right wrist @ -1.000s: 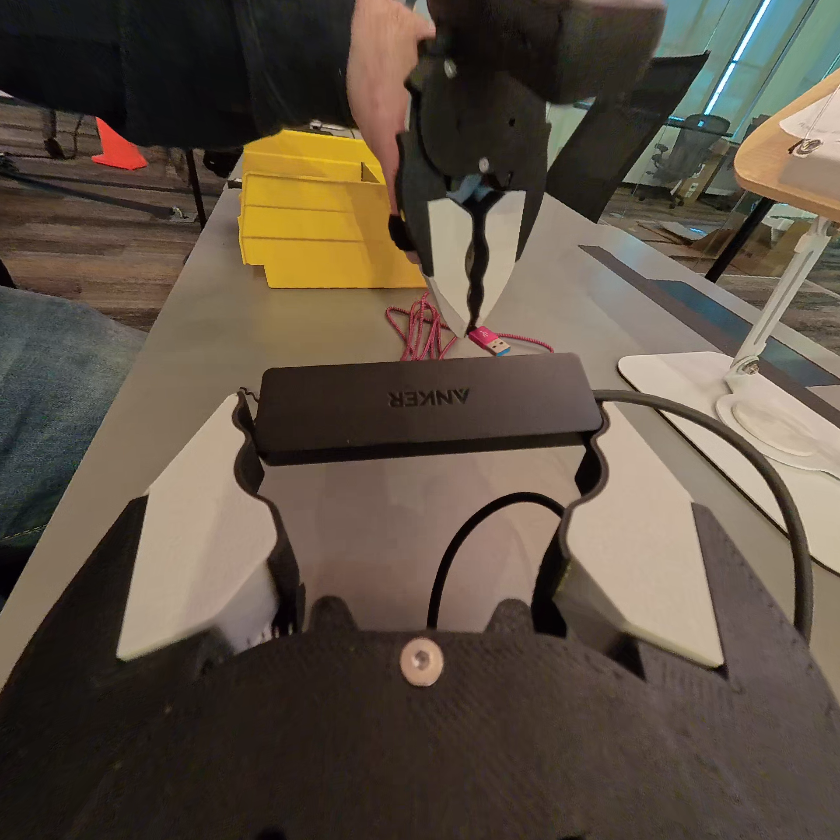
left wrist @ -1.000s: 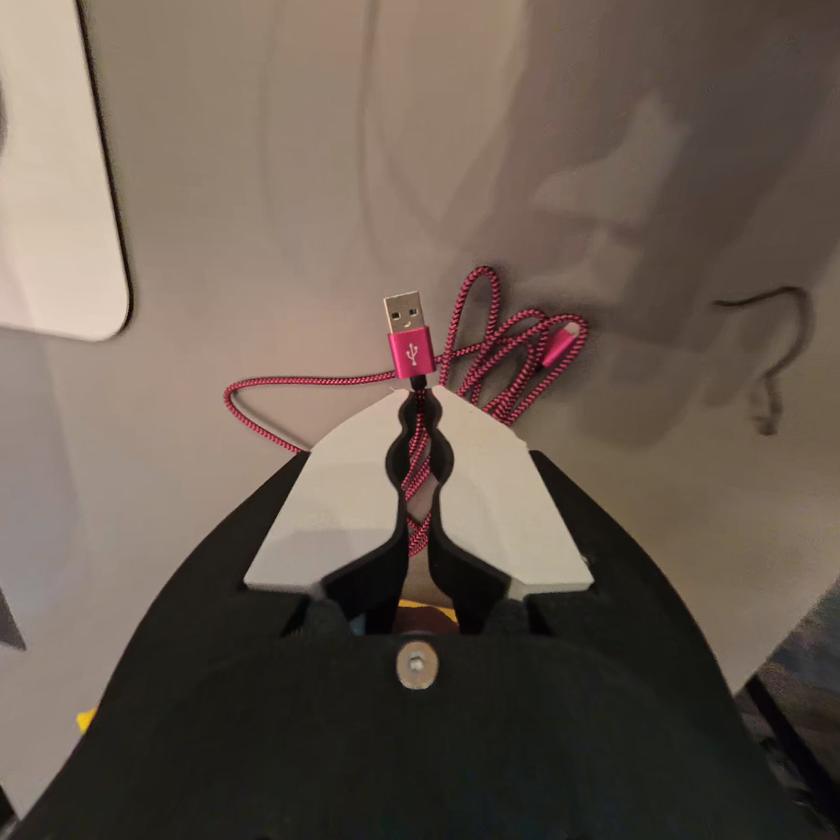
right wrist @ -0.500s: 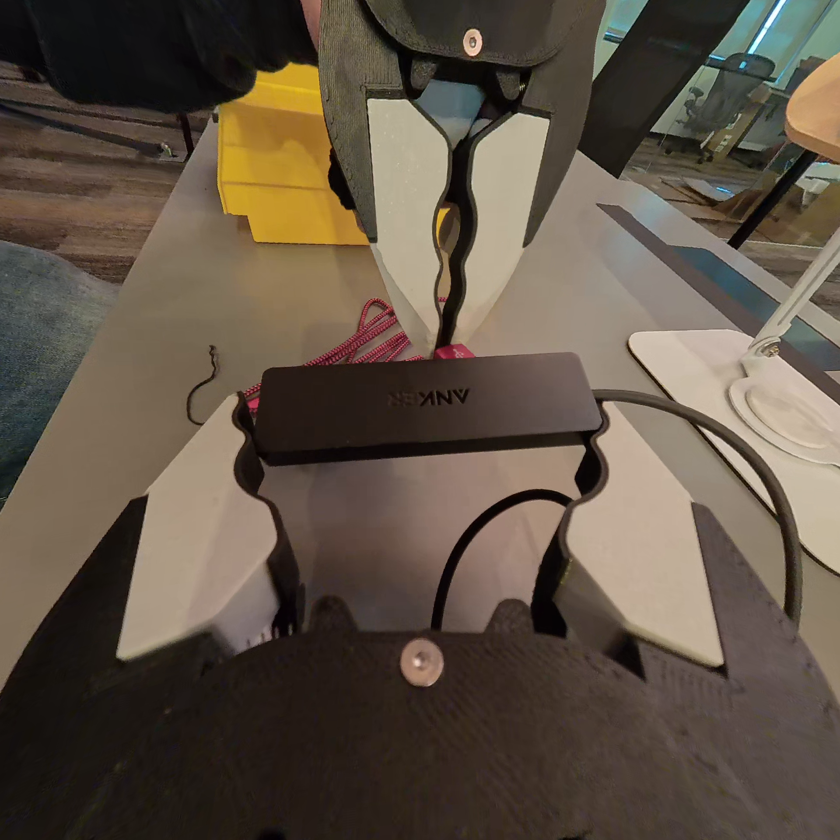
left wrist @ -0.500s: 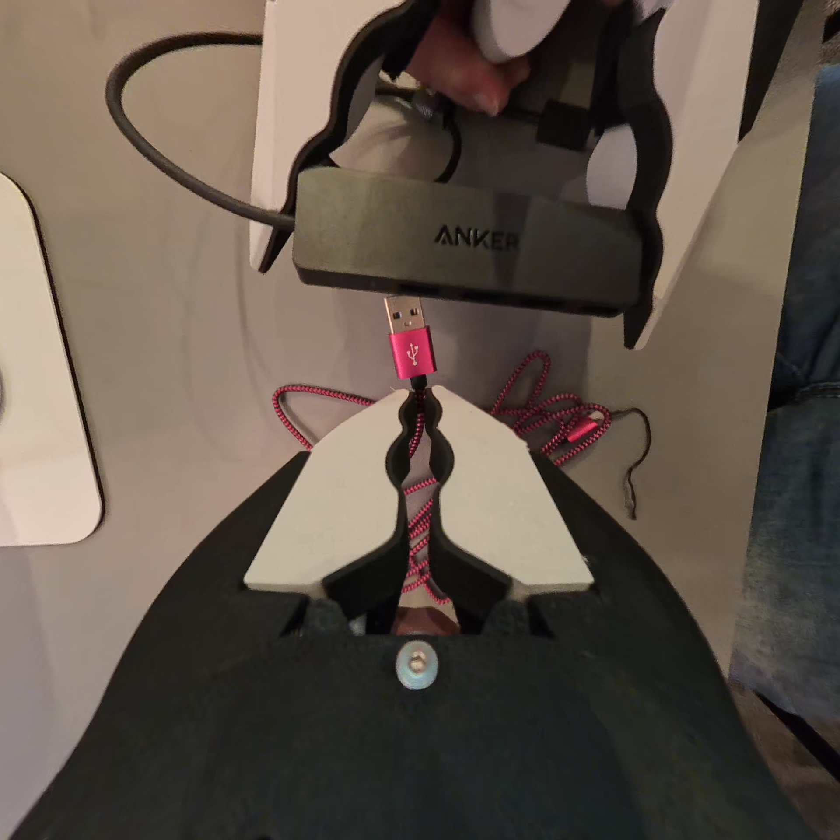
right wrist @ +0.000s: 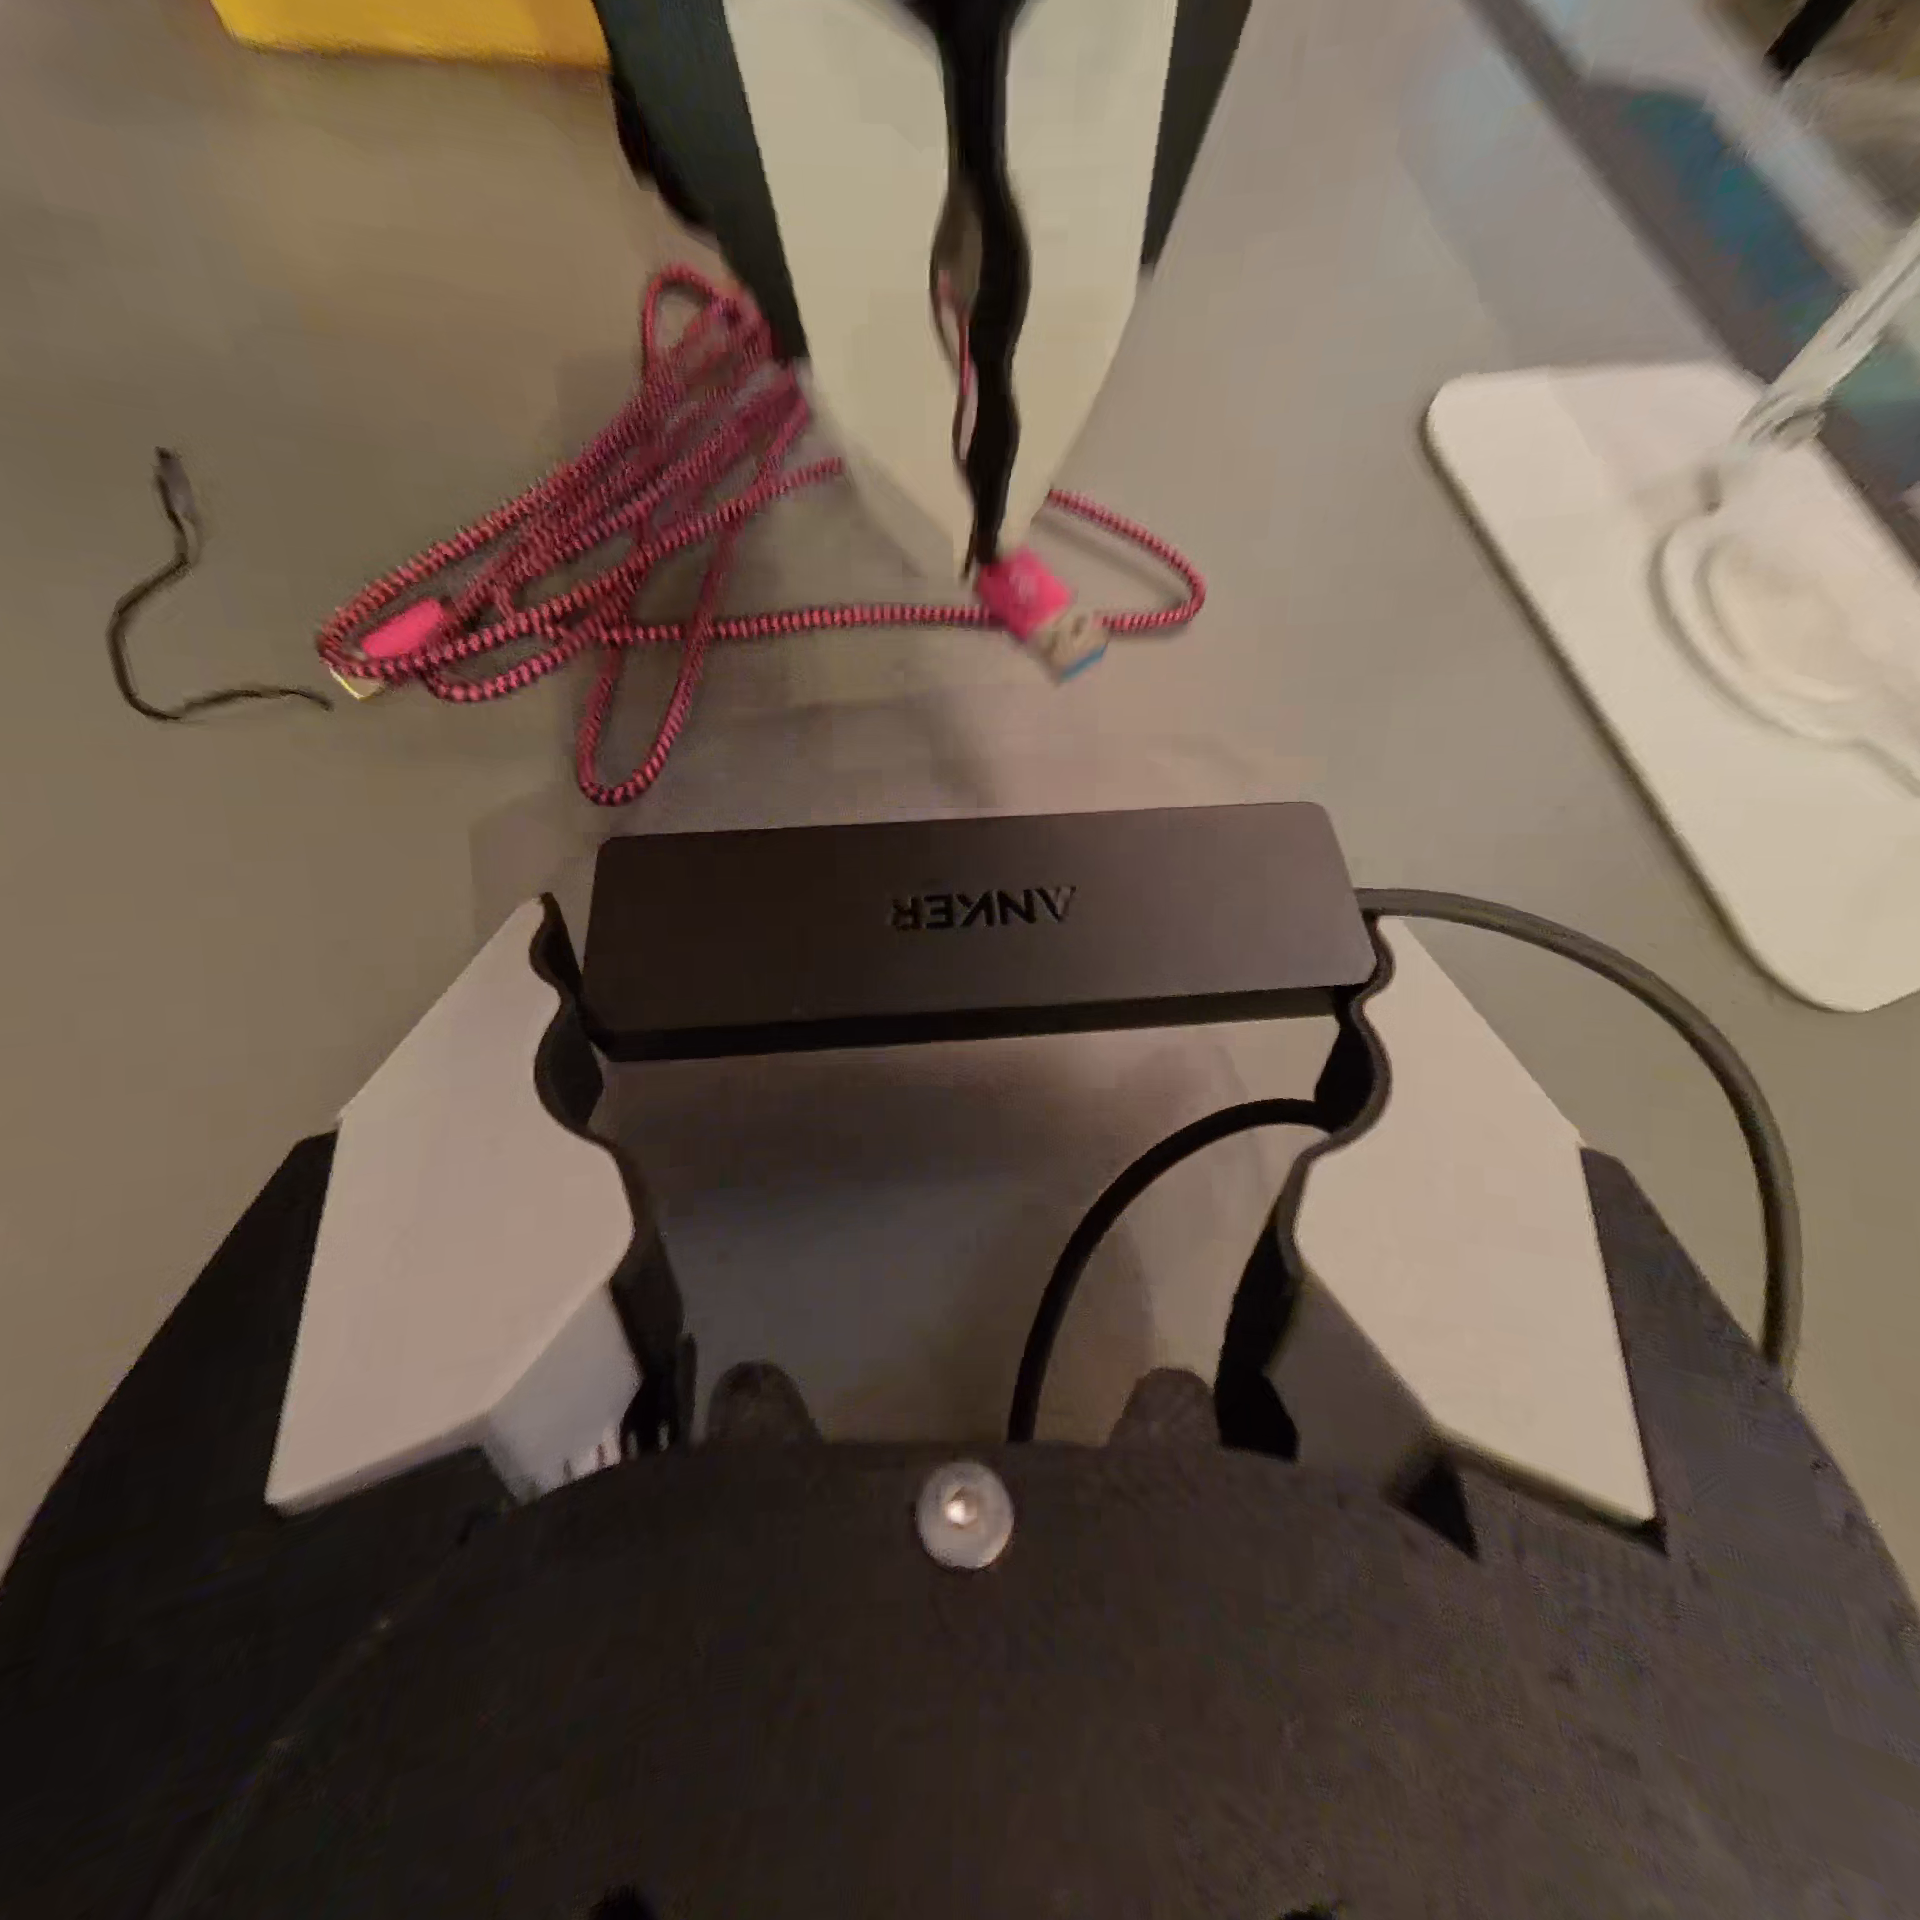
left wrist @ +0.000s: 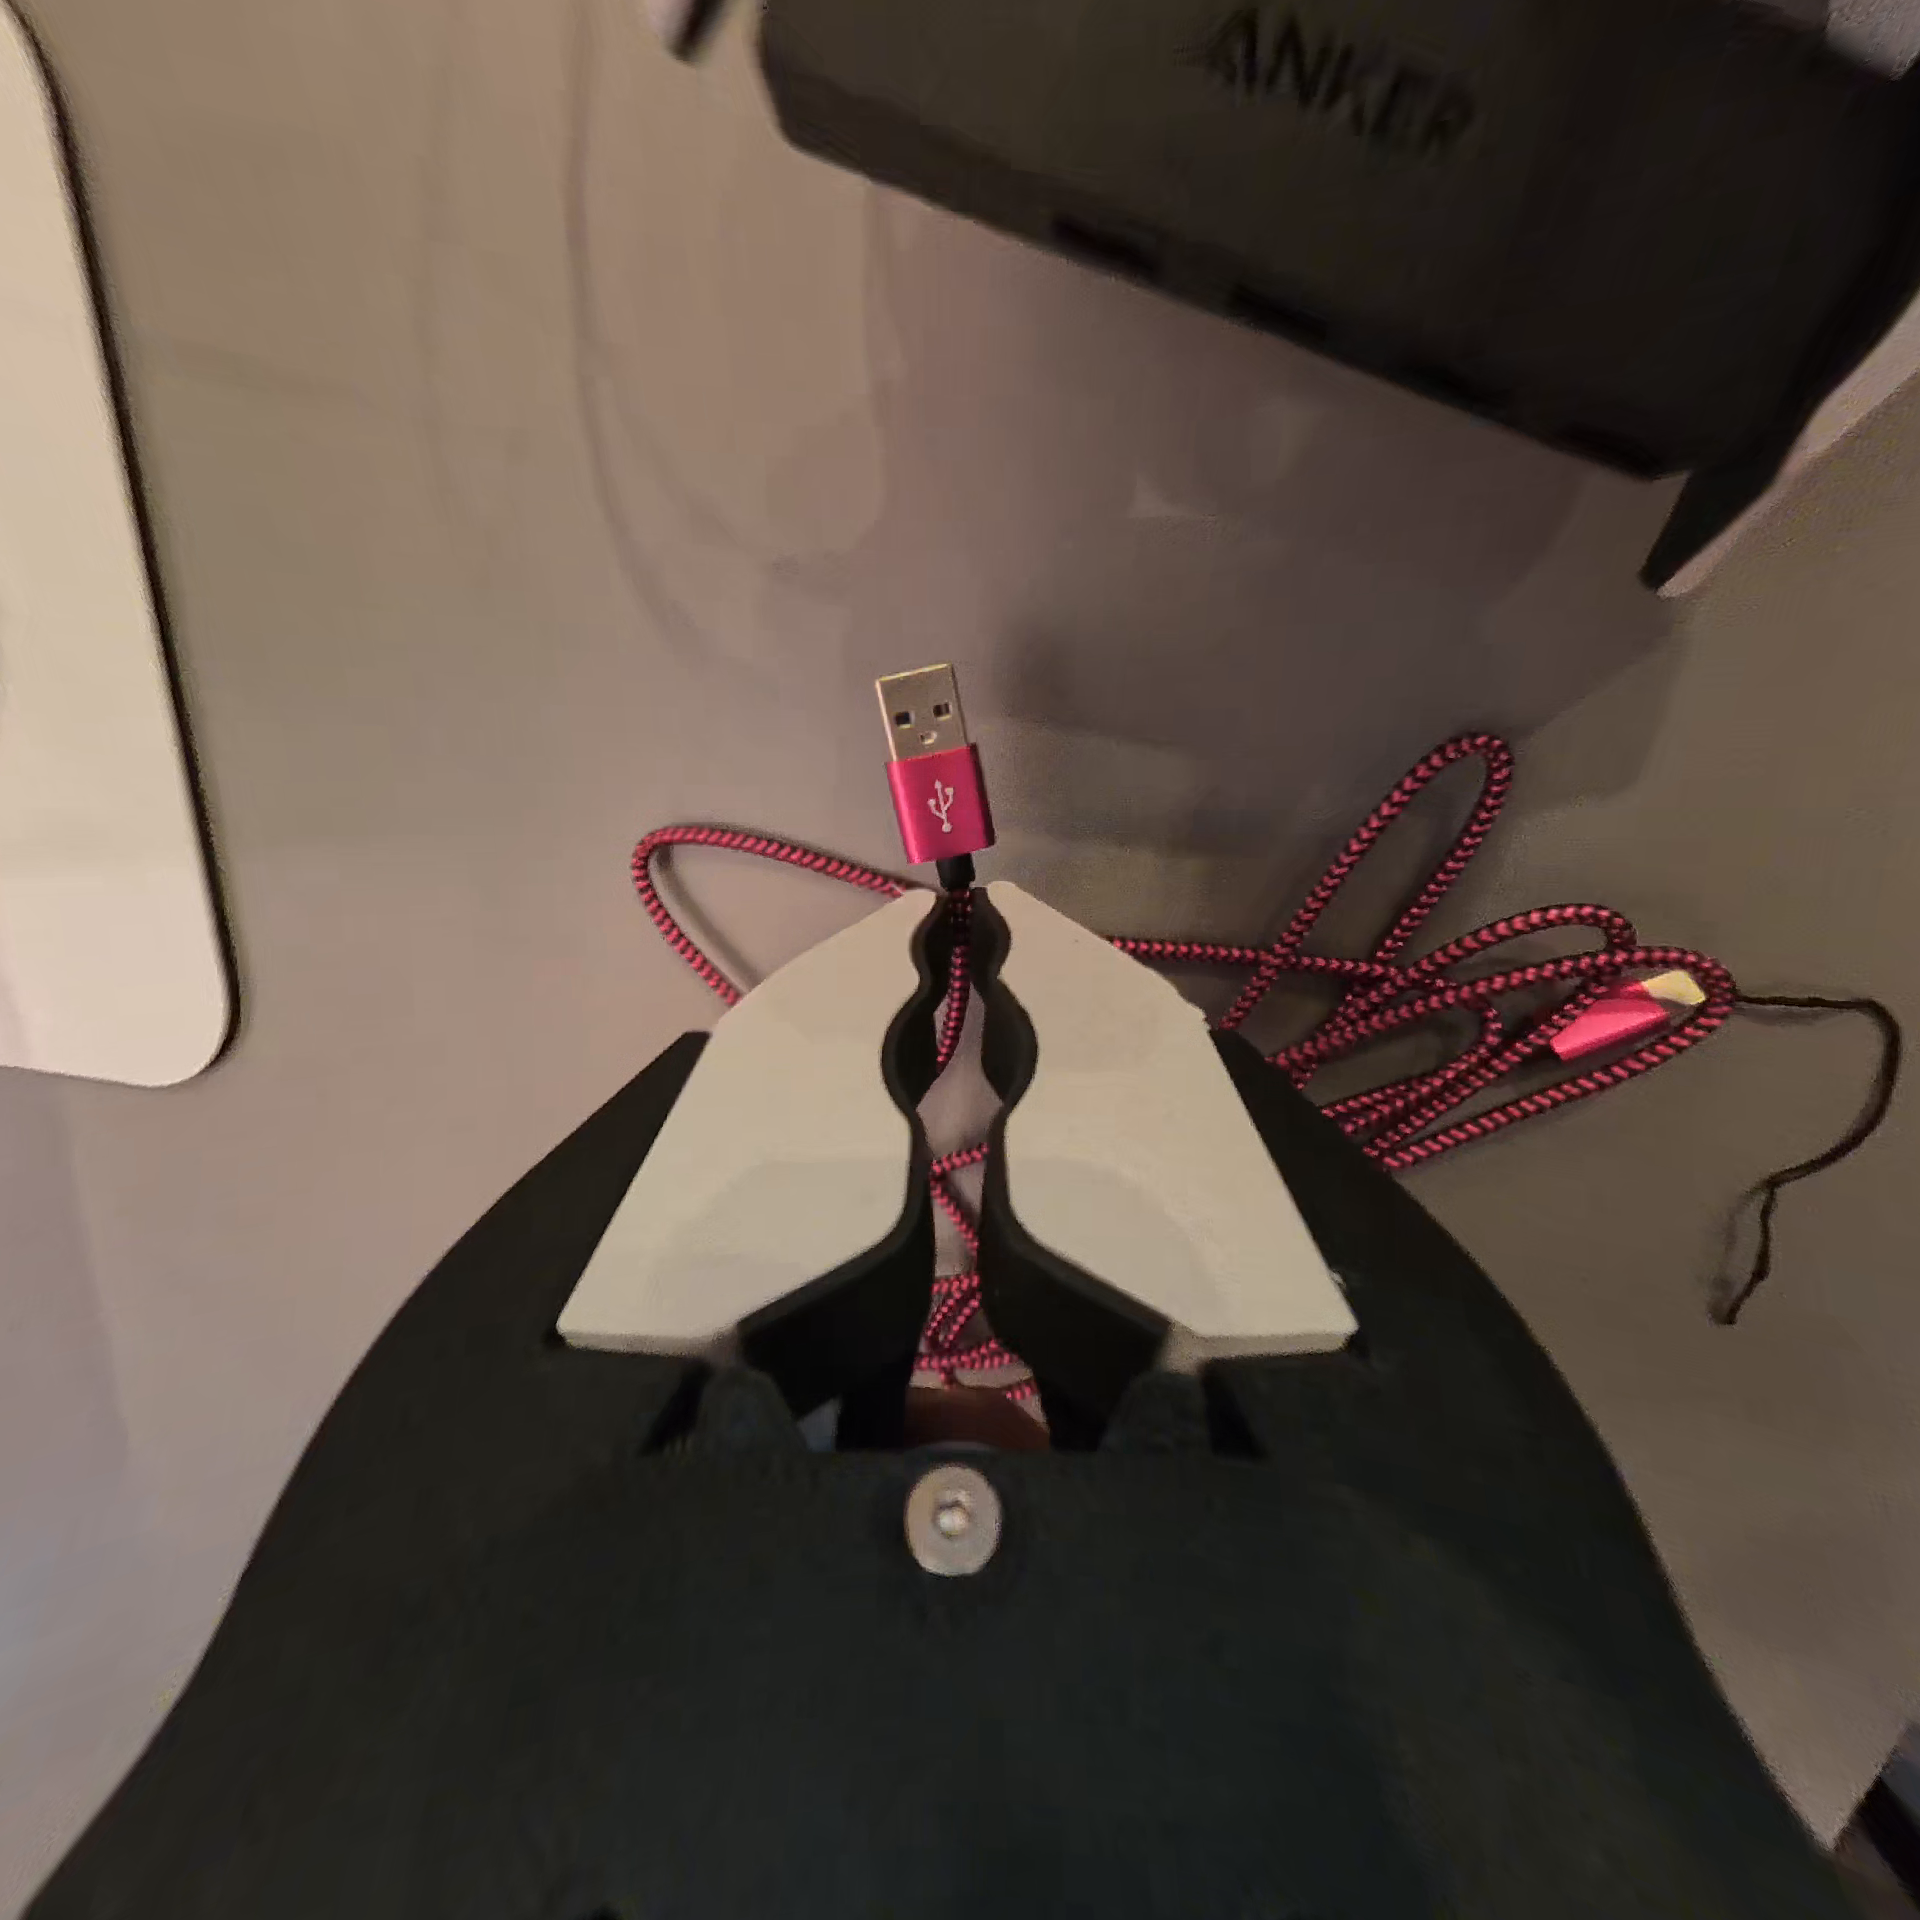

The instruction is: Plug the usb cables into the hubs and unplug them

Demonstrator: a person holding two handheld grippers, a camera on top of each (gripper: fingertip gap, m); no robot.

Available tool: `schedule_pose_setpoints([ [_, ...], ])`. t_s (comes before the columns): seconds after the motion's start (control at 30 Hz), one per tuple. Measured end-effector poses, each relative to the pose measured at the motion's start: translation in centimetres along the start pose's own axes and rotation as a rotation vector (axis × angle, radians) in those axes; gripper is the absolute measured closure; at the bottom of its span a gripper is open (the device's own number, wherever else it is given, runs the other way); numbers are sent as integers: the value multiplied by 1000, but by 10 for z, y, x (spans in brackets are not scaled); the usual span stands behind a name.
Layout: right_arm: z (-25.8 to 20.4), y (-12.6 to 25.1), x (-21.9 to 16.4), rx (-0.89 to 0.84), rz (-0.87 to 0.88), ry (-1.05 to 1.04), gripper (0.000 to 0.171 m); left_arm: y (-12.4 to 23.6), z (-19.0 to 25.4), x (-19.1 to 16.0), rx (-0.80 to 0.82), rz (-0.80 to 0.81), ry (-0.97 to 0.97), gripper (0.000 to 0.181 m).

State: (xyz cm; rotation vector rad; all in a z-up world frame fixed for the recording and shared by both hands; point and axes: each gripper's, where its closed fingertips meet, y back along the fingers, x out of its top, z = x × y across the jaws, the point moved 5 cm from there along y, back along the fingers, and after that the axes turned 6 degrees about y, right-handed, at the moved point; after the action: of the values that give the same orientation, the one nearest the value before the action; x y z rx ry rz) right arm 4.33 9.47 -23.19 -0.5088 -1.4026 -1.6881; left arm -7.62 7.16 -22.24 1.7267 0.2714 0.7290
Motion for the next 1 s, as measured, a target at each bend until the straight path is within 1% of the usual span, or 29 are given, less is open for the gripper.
schedule_pose_setpoints([
  [0.1,0,-10,-10,69,-141,-6,31,11,-9,-2,10,4,15,179],
  [0.2,0,-17,-12,156,-216,-54,31,17,-11,-1,-1,0,11,179],
  [0.3,3,-18,-13,165,-256,-77,31,19,-12,-3,-9,-12,5,179],
  [0.33,3,-16,-14,170,-264,-83,34,20,-12,-4,-18,-12,8,179],
  [0.4,0,-11,-14,175,-266,-91,35,21,-10,-4,-35,-10,3,179],
  [0.47,1,-5,-18,152,-305,-97,39,22,-10,-5,-47,-12,2,179],
  [0.5,2,-1,-16,131,-294,-82,46,23,-9,-5,-57,-6,0,179],
  [0.53,5,4,-8,101,-239,-62,60,24,-8,-4,-67,-2,0,179],
  [0.67,10,22,40,66,87,-37,114,33,-1,4,-110,38,-23,179],
  [0.73,15,17,46,41,125,-14,123,40,5,10,-130,56,-58,179],
  [0.8,17,7,46,29,131,18,127,44,8,15,-131,50,-80,179],
  [0.83,16,4,47,43,152,23,129,45,10,16,-132,45,-94,179],
  [0.97,12,2,57,85,269,30,153,49,17,23,-140,40,-139,179],
  [1.0,11,2,57,100,278,30,154,49,17,23,-138,35,-145,179],
])
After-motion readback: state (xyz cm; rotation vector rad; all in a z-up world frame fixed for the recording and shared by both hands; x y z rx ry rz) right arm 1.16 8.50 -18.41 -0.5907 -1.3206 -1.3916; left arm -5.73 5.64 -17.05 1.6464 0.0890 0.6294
